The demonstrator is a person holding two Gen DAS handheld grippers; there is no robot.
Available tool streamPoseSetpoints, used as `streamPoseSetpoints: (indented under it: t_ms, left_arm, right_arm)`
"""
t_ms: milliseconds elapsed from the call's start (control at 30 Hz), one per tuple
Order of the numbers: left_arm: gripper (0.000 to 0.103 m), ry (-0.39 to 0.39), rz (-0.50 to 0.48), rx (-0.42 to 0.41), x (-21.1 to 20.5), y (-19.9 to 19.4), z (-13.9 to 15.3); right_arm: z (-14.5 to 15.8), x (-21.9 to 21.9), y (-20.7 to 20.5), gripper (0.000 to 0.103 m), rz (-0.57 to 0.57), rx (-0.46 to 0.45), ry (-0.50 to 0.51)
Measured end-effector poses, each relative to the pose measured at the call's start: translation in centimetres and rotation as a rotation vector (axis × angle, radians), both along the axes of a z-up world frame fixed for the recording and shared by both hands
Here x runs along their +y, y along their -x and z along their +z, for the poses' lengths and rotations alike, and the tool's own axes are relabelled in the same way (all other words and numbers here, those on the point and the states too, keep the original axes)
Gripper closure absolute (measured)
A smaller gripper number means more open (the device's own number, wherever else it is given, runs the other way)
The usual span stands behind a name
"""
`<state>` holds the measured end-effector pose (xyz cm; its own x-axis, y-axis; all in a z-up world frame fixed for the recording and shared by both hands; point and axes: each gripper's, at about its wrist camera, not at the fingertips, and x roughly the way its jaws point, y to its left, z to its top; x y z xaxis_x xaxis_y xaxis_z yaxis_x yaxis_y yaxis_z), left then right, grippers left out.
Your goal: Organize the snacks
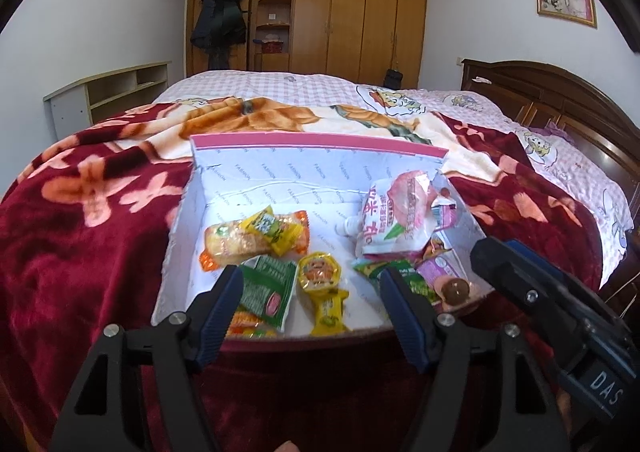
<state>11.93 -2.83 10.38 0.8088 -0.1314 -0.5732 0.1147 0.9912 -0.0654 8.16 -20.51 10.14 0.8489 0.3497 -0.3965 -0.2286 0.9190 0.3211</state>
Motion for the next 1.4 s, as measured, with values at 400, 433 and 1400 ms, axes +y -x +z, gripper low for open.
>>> streamPoseSetpoints:
  t_ms: [400, 433, 1400]
  left_arm:
    - [0.028, -0.021, 0.055, 0.004, 0.8, 4.7, -0.7]
    - [0.028, -0.023, 0.060, 0.005, 0.9, 5.1, -0.8]
    - [0.029, -0.045, 0.124, 0.067, 1.2, 6.2, -6.6]
  right_arm:
    - [-1.0, 0.2, 4.3, 0.041, 0.007, 0.028, 0.034]
    - [-1.2, 0.2, 4.5, 0.041, 0.008, 0.034, 0.033]
    - [-6.7, 2.1, 6.1, 0.040, -0.026, 0.141, 0.155]
